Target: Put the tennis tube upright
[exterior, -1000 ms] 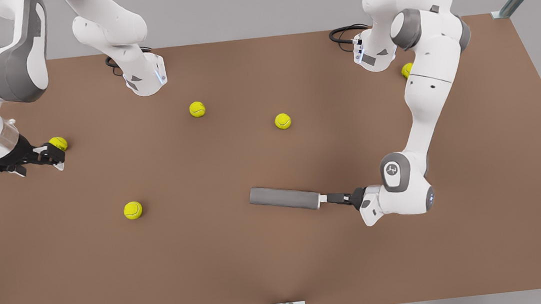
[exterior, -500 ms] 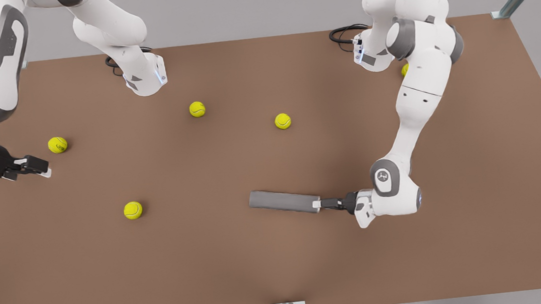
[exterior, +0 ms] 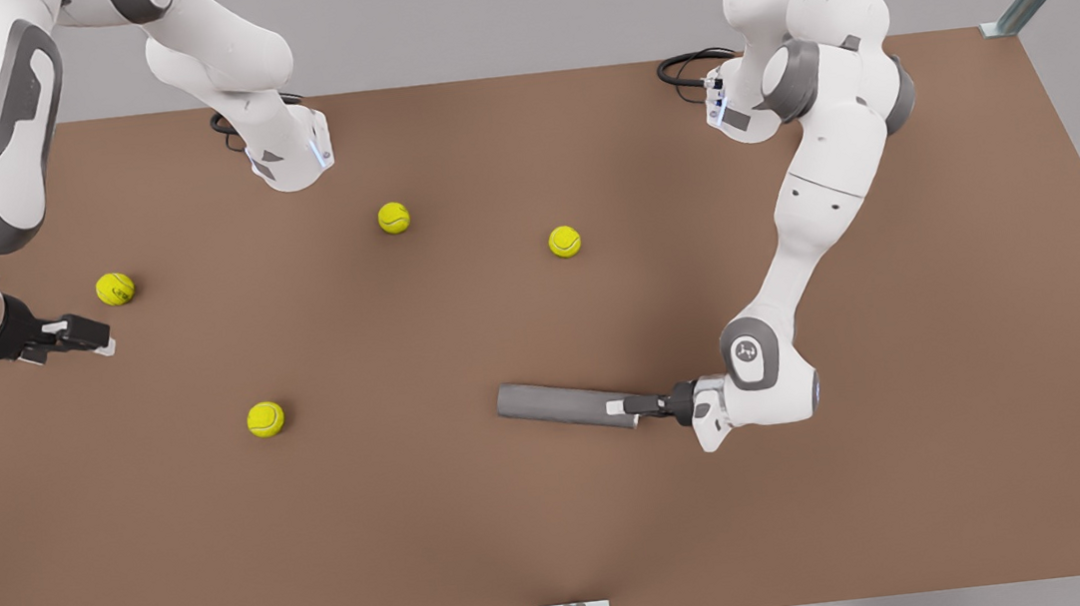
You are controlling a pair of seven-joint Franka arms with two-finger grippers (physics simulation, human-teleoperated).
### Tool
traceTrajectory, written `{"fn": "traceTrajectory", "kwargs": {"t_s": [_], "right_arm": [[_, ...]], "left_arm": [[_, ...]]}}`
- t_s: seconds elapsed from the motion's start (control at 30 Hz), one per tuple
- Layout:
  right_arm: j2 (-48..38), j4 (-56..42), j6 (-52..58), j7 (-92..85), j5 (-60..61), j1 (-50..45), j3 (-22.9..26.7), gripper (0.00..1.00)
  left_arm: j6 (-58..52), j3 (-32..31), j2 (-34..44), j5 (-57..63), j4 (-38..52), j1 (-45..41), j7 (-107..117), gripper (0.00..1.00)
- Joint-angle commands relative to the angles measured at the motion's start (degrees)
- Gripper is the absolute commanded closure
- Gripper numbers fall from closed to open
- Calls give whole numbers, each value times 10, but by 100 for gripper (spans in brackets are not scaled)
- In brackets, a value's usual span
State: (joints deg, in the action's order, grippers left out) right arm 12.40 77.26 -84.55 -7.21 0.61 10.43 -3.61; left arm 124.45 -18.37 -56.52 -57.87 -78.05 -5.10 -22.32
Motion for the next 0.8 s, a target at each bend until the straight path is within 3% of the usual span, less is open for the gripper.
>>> {"fn": "traceTrajectory", "kwargs": {"t_s": [0.0, 0.43, 0.5, 0.53, 0.77], "right_arm": [[0, 0, 0, 0, 0, 1, 0, 0], [5, 0, -1, 0, 1, -4, -1, 0], [6, 0, -6, 0, 9, -3, -2, 0], [5, 0, -8, 0, 10, -2, -1, 0], [2, 1, -25, 4, 19, -13, -5, 0]], "left_arm": [[0, 0, 0, -19, 0, 0, 0, 1], [4, -5, -15, -54, 2, -4, -23, 1], [3, -5, -14, -55, 3, -2, -23, 19], [2, -5, -14, -55, 3, 0, -23, 33], [-9, -10, -12, -105, 6, 6, -24, 32]]}}
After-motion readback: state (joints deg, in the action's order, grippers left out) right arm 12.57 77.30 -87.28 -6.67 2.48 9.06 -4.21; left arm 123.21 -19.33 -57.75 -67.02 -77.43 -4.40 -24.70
